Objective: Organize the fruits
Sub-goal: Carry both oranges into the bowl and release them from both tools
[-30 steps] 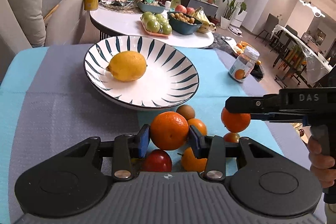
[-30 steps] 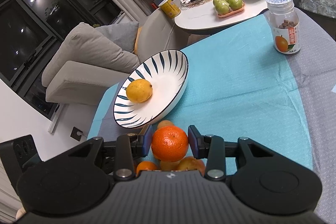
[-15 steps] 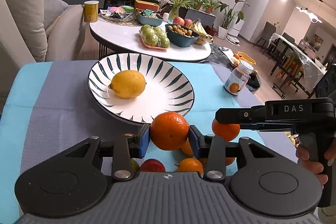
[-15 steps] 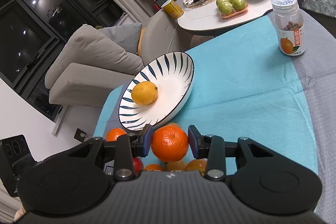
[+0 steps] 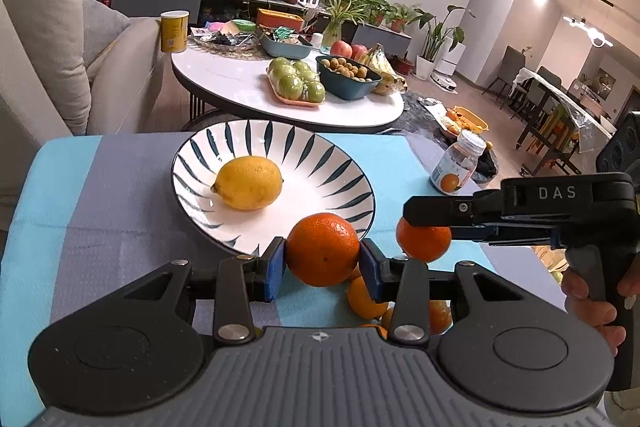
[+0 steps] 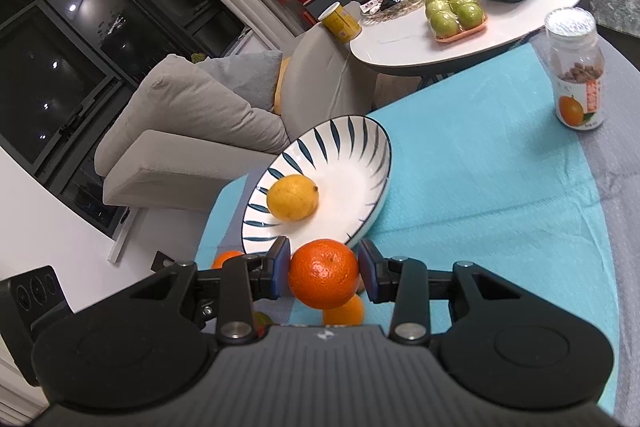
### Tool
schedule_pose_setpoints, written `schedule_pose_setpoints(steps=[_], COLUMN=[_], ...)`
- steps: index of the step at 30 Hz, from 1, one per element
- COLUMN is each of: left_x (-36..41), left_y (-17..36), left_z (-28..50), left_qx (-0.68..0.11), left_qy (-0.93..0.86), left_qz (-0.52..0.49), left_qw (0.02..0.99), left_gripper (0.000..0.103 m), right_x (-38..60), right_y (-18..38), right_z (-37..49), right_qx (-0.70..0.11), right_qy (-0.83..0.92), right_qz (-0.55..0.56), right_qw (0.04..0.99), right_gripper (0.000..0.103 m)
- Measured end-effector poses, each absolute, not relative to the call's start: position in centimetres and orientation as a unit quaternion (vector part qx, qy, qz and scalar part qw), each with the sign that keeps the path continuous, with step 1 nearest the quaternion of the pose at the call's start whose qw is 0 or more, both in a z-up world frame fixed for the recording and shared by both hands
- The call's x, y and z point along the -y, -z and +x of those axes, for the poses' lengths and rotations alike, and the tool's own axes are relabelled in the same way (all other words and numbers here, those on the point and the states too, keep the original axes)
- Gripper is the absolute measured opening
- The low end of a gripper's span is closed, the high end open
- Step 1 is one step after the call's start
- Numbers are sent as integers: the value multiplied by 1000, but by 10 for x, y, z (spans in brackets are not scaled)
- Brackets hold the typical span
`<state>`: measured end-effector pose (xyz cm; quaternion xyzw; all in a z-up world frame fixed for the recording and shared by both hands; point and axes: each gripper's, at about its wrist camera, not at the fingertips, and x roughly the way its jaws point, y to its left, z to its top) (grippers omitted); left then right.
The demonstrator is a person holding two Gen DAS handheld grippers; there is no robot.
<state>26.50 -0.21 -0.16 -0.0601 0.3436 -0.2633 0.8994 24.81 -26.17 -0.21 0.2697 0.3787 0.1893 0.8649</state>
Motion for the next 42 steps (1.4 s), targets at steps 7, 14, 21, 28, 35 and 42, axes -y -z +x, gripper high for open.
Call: schedule_pose_setpoints(steps=[7, 14, 21, 28, 35, 42], left_x=[4, 4, 3, 3, 1, 2], left_y=[3, 8, 12, 17, 23, 23], left_z=[277, 291, 306, 319, 328, 333], left_qx=[-348, -353, -357, -362, -366, -363], left_qy=[259, 257, 252, 248, 245, 248], left_qz=[-59, -65, -71, -75, -82, -85], left_qw=[899, 897, 897, 896, 894, 894], left_gripper=[37, 37, 37, 37, 37, 37], right_x=[261, 259, 257, 256, 256, 253], right_y=[-1, 0, 1, 11, 22, 28], right_z=[263, 279, 297, 314, 326, 334], right_qx=[-378, -380, -382, -388, -398, -405], right_qy=[-196, -201, -202, -197, -191, -188], right_qz=[278, 285, 291, 302, 306, 308], right_qw=[861, 857, 854, 848, 843, 840], right_gripper=[46, 46, 46, 46, 46, 46])
